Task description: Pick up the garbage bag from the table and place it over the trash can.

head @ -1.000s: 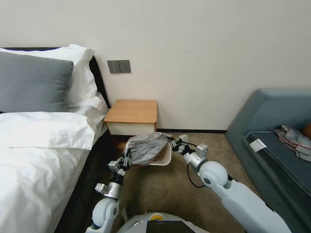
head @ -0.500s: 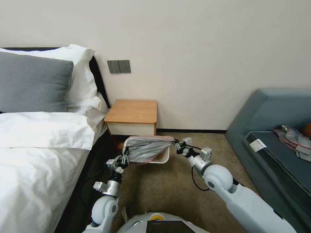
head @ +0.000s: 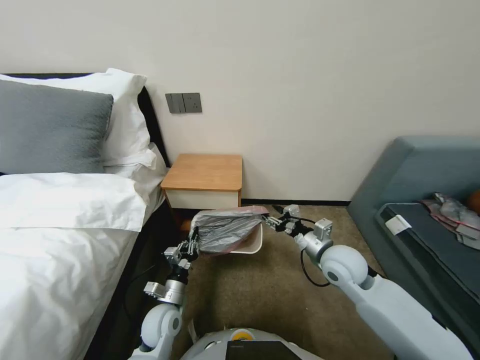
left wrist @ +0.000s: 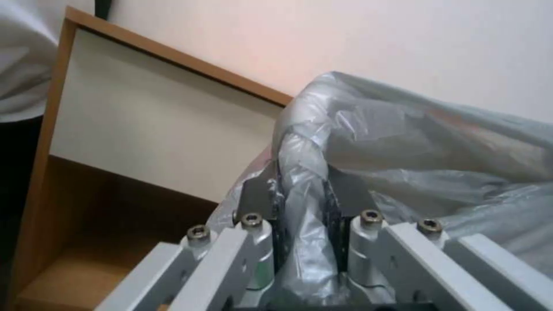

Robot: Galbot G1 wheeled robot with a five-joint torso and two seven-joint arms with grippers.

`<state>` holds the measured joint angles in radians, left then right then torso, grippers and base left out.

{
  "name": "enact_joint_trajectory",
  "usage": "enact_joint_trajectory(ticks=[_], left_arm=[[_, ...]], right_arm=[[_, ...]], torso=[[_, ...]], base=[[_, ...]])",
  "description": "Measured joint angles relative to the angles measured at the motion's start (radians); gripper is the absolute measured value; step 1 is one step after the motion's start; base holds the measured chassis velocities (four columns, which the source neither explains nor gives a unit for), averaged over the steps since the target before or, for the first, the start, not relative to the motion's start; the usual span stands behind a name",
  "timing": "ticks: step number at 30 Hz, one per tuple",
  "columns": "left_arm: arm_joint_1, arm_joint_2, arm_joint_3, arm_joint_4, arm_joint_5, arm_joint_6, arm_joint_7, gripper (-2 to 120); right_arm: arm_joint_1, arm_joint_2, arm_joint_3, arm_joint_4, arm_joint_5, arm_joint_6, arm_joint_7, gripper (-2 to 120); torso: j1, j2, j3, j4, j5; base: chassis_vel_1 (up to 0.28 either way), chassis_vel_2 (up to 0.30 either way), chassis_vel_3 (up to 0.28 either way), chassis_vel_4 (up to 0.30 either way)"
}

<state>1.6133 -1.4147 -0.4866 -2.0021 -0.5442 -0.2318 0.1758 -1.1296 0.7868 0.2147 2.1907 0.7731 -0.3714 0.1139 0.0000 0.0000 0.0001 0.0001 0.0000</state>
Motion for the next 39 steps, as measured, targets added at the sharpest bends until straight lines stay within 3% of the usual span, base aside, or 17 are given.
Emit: enact_joint_trajectory(ticks=[9,15,19,28,39], left_arm=[[-0.003,0.001,0.004,0.007,-0.006,-0.010,0.028,11],[-0.002,0.005,-0.005,0.020,-0.034,-0.054,0.106,11],[-0.005,0.002,-0.006,0.022,-0.050,-0.072,0.125,11],[-0.027,-0.003,-0.014,0.006,-0.075,-0.058,0.106,11],[-0.047,-0.021,-0.025,0.000,-0.101,-0.024,0.055,11]], right_arm=[[0.034,-0.005,-0.004,-0.046,0.000,-0.004,-0.001,100],[0.057,-0.015,-0.001,-0.097,-0.008,-0.006,-0.004,100],[0.046,-0.019,0.006,-0.105,-0.025,-0.006,-0.015,100],[-0.037,-0.020,0.059,-0.083,-0.084,0.012,-0.048,100],[-0.140,-0.022,0.187,0.054,-0.133,0.012,-0.105,100]], torso=[[0.000,0.000,0.000,-0.0001,0.0000],[0.000,0.000,0.000,0.0000,0.0000],[0.000,0.000,0.000,0.0000,0.0000],[0.000,0.000,0.000,-0.0001,0.0000],[0.000,0.000,0.000,-0.0001,-0.0001]], base=[[0.000,0.000,0.000,0.000],[0.000,0.000,0.000,0.000],[0.000,0.000,0.000,0.000],[0.000,0.000,0.000,0.000],[0.000,0.000,0.000,0.000]])
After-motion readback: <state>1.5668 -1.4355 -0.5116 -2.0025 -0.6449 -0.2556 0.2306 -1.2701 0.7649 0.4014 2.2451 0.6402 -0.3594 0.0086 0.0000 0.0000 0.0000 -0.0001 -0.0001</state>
